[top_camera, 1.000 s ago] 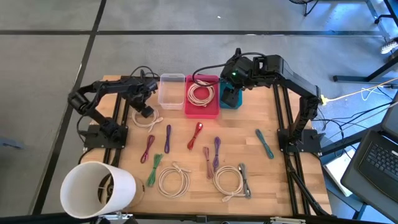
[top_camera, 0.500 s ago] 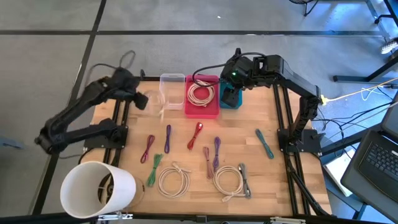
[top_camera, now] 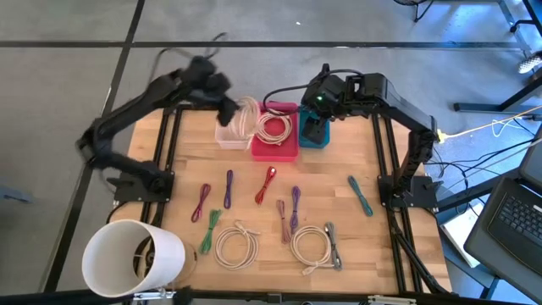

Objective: Pick & Place USB Port
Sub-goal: Put the white HDMI cable into the pink bin

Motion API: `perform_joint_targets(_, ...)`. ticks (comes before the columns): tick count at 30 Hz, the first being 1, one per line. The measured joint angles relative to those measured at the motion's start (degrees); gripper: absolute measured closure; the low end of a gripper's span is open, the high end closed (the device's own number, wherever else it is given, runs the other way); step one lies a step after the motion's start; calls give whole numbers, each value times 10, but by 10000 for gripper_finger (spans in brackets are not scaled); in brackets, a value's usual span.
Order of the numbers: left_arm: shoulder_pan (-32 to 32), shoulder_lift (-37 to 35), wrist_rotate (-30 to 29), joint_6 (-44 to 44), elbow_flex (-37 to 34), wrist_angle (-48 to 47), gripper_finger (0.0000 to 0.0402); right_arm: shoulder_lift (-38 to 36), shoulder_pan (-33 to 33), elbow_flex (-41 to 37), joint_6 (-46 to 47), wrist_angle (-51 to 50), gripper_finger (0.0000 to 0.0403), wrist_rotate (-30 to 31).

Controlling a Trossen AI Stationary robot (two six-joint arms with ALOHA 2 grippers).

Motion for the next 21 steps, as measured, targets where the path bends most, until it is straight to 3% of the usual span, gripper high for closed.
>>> perform_joint_targets(4, -23, 139, -74, 86, 152, -122, 373, -11, -3, 0, 0, 0, 130, 0)
perform_joint_targets(8, -36, 237, -99, 132, 247, -160, 373, -25, -3, 0, 2, 0, 130, 21)
perform_joint_targets(21, -43, 441, -190, 160, 359, -151, 373, -39, -7, 0, 15, 0, 130, 26)
